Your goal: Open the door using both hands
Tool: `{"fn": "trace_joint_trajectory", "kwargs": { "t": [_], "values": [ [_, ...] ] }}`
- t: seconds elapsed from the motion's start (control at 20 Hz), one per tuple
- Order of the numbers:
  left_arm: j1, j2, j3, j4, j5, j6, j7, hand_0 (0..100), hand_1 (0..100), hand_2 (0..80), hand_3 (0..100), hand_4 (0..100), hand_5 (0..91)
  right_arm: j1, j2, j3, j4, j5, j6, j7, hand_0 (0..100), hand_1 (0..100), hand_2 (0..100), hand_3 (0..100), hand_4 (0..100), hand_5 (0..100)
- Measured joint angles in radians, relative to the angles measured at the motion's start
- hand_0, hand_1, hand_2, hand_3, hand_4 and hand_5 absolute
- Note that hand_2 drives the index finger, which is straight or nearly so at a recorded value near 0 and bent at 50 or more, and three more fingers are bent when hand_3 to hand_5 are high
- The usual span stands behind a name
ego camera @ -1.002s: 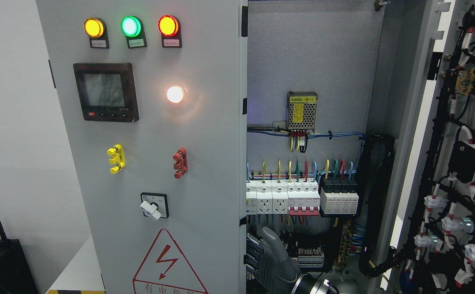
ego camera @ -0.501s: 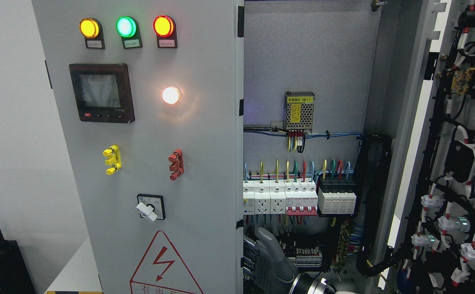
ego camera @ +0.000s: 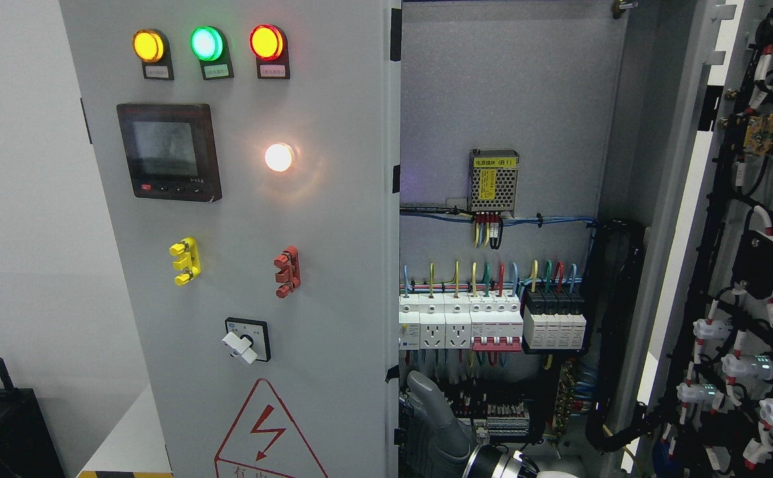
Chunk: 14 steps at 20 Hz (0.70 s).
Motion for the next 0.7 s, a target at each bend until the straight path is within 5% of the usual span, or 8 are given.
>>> {"fn": "trace_joint_trajectory", "kwargs": {
  "t": [0.7],
  "values": [
    [0.000, 0.000, 0.000, 0.000, 0.000, 0.000, 0.000, 0, 0, 0.0, 0, 4, 0.0, -0.031, -0.001, 0.009, 0.032, -0.069, 0.000, 0.057, 0, 0, 0, 0, 0, 0]
  ]
}}
